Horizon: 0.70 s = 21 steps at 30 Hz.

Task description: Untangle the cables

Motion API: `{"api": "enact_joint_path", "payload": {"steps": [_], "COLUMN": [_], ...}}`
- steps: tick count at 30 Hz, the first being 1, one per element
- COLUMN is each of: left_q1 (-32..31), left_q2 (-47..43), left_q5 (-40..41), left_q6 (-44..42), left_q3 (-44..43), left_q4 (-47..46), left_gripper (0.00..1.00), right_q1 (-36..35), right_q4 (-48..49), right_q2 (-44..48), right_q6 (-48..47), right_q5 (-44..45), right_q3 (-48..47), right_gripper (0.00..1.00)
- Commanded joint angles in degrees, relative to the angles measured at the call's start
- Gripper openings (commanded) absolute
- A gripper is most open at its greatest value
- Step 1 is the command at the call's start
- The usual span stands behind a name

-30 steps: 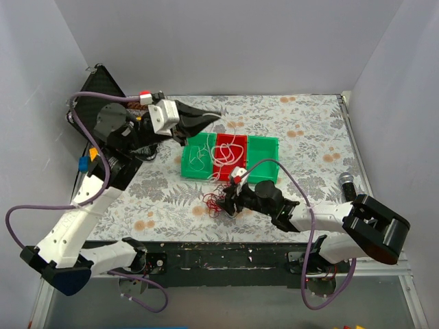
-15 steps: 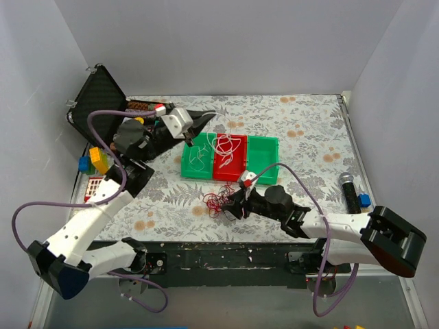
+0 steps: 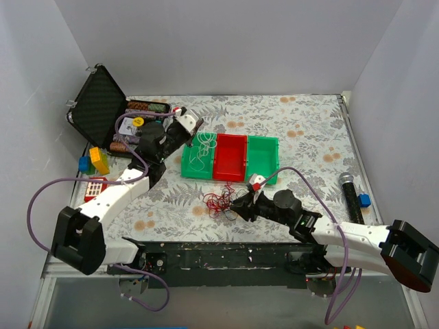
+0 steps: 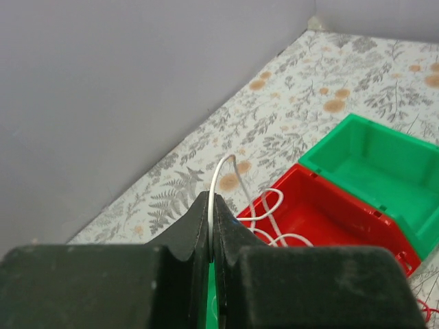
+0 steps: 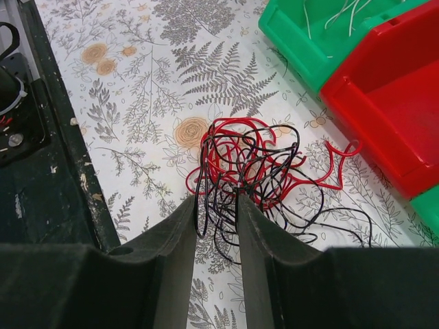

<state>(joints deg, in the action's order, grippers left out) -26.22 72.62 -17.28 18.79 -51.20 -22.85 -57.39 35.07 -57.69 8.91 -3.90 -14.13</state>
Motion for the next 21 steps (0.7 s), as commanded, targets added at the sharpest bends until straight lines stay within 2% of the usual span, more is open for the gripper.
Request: {"api": "enact_joint_path", "payload": {"steps": [1, 7, 12, 17, 18, 19, 20, 21], "left_q1": [1.87, 3.45, 3.72, 3.63, 3.63, 3.54, 3.63, 3.63], "left_q2": [4.01, 7.45, 9.82, 10.79, 11.22, 12.01, 12.72, 13.33], "left_q5": [-1.88, -0.48, 4.26, 4.35, 4.36, 4.44, 4.97, 5.93], "left_q6": [-3.92, -9.29, -8.86, -11.84, -12.36, -13.33, -13.86, -13.78], "left_q3": [2.50, 6.72, 7.87, 7.34, 6.91, 6.29, 5.42, 4.71], "left_q4": [-1.15, -3.33, -7.03, -3.78, -2.39, -0.55, 1.13, 1.84], "left_gripper": [0.00, 0.00, 0.00, 0.00, 0.02, 0.14, 0.21, 0.22], "right_q1": [-0.01, -0.01, -0.01, -0.01, 0.08, -0.01, -0.01, 0.08], "right_q4": [-0.18, -1.06, -1.85, -1.93, -1.85, -1.85, -1.76, -1.76], "right_q2": [1.26, 3.02, 4.43, 4.69, 4.52, 4.52, 4.52, 4.34], "right_q6": [0.41, 0.32, -0.03, 0.15, 0.15, 0.15, 0.15, 0.15], "right_q5": [1.18, 3.28, 3.64, 3.55, 3.55, 3.64, 3.64, 3.55], "right_q3": [0.07, -0.20, -0.28, -0.20, -0.37, -0.46, -0.55, -0.72], "right_gripper": [0.36, 0.35, 0.35, 0.35, 0.35, 0.35, 0.35, 0.35]}}
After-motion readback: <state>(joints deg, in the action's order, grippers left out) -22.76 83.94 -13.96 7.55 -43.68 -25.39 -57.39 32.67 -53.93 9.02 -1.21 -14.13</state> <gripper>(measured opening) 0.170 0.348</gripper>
